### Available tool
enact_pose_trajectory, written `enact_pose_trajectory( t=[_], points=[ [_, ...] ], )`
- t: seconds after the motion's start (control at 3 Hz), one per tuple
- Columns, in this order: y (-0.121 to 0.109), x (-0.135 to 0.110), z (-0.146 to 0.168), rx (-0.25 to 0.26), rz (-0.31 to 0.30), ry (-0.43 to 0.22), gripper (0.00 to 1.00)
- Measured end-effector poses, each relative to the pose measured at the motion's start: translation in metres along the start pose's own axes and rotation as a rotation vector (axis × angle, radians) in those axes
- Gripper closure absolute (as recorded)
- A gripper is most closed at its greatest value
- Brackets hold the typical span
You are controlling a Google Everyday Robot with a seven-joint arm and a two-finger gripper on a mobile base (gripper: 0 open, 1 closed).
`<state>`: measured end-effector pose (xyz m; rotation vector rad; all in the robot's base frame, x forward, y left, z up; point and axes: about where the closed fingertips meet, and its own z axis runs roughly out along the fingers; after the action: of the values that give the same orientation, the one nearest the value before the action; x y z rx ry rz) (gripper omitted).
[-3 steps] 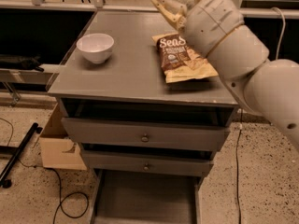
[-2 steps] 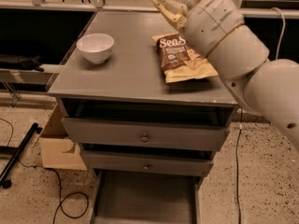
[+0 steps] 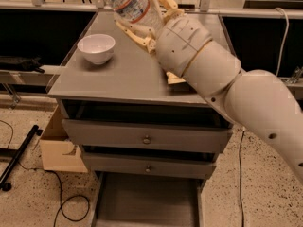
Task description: Pick water bottle from bottom drawer and place on counter
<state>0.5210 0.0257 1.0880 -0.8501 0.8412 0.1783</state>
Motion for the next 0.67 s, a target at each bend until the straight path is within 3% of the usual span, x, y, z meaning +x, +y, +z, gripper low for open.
enact_pose_trajectory(
  t=[0.33, 0.67],
  points=[
    [0.000, 0.000, 0.000, 0.000, 0.000, 0.000, 1.00],
    [0.005, -0.003, 0.018, -0.035, 0.014, -0.013, 1.00]
  ],
)
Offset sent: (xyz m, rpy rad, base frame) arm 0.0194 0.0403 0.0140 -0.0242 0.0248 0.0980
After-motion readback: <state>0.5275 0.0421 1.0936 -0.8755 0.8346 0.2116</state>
